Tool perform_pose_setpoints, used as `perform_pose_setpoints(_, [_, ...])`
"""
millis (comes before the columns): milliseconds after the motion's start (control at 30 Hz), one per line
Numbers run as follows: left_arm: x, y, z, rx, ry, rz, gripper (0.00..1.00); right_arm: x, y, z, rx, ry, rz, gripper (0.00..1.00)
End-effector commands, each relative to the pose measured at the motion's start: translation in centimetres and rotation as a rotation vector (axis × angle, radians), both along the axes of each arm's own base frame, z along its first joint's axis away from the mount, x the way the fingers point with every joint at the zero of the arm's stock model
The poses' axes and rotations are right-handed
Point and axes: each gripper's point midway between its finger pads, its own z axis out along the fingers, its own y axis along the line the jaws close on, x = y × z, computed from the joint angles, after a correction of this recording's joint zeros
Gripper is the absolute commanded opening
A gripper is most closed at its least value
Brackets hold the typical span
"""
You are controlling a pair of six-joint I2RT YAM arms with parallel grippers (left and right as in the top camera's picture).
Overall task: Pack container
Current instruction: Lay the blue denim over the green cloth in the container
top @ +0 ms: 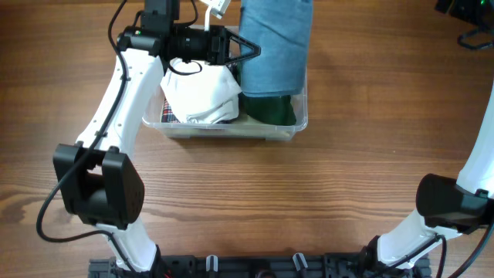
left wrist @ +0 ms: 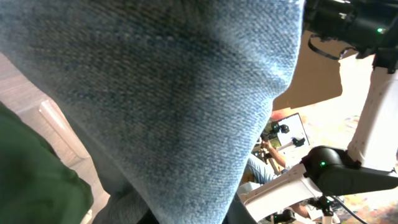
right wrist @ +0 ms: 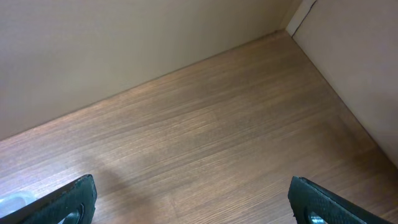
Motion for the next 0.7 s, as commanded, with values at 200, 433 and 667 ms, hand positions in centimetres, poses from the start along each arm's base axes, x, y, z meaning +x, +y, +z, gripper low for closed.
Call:
perform_pose_setpoints(200, [0.4, -0.9, -3.3, -0.090, 0.093, -0.098, 0.04, 0.1, -0.1, -0.1, 0.007, -0.002, -0.019, 1.00])
perform_pose_setpoints(433, [1.2, -0.9, -6.2, -0.080, 0.157, -0.093, 0.04, 0.1, -0.1, -0.1, 0.007, -0.002, -0.019, 1.00])
perform_pose_setpoints(667, [2.5, -0.8, -9.0, 0.018, 0.167, -0.020, 0.04, 0.1, -0.1, -0.1, 0.007, -0.002, -0.019, 1.00])
